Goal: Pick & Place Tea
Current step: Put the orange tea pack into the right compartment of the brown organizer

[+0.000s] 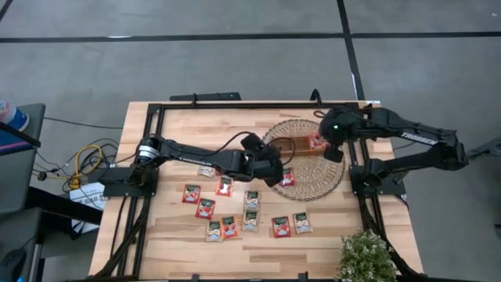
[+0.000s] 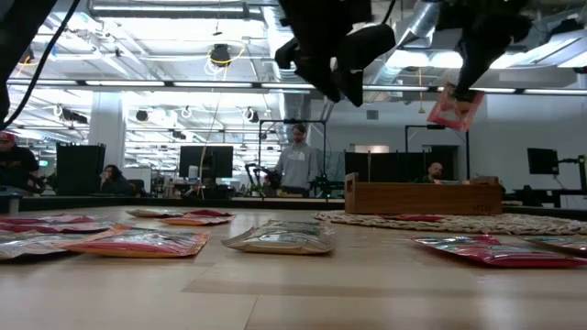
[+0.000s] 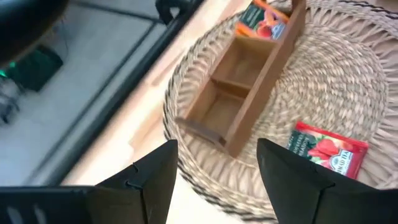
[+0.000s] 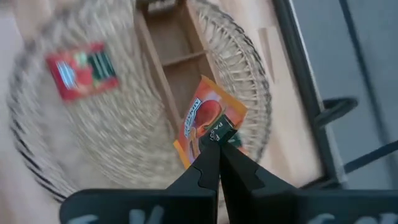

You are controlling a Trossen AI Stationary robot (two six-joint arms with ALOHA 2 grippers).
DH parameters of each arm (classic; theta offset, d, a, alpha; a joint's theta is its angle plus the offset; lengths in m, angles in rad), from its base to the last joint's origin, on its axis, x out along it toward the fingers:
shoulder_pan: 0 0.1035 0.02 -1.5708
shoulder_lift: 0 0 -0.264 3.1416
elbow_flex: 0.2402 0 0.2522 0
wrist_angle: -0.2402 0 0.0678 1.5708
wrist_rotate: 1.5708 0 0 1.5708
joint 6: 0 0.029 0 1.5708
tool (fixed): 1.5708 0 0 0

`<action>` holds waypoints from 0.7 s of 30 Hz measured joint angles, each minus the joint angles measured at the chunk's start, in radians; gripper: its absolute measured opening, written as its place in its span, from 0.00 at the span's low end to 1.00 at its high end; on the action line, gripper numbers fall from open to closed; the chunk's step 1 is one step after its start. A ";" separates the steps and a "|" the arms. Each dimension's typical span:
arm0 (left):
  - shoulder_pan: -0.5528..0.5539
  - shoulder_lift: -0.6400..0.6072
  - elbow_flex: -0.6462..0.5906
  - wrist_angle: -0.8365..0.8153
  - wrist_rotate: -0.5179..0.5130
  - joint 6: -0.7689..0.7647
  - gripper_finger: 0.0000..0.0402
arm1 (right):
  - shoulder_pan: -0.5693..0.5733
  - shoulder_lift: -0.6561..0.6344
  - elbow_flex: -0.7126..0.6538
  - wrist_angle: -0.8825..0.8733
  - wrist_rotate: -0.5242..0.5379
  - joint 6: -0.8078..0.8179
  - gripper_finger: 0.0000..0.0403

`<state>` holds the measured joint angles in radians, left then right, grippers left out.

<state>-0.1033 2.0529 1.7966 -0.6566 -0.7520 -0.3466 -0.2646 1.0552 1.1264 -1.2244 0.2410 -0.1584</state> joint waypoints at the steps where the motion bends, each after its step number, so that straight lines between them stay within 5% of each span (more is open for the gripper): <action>1: 0.002 0.000 0.000 -0.007 0.006 -0.021 0.53 | 0.000 0.017 0.000 0.000 0.004 -0.045 0.00; 10: 0.007 0.000 0.000 -0.089 0.060 -0.115 0.53 | 0.000 0.160 0.000 -0.010 0.097 -0.319 0.00; 21: 0.032 0.000 0.000 -0.160 0.023 -0.176 0.53 | -0.025 0.305 0.000 -0.013 0.126 -0.421 0.00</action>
<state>-0.0709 2.0529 1.7969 -0.8169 -0.7293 -0.5229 -0.2897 1.3599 1.1267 -1.2379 0.3669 -0.5797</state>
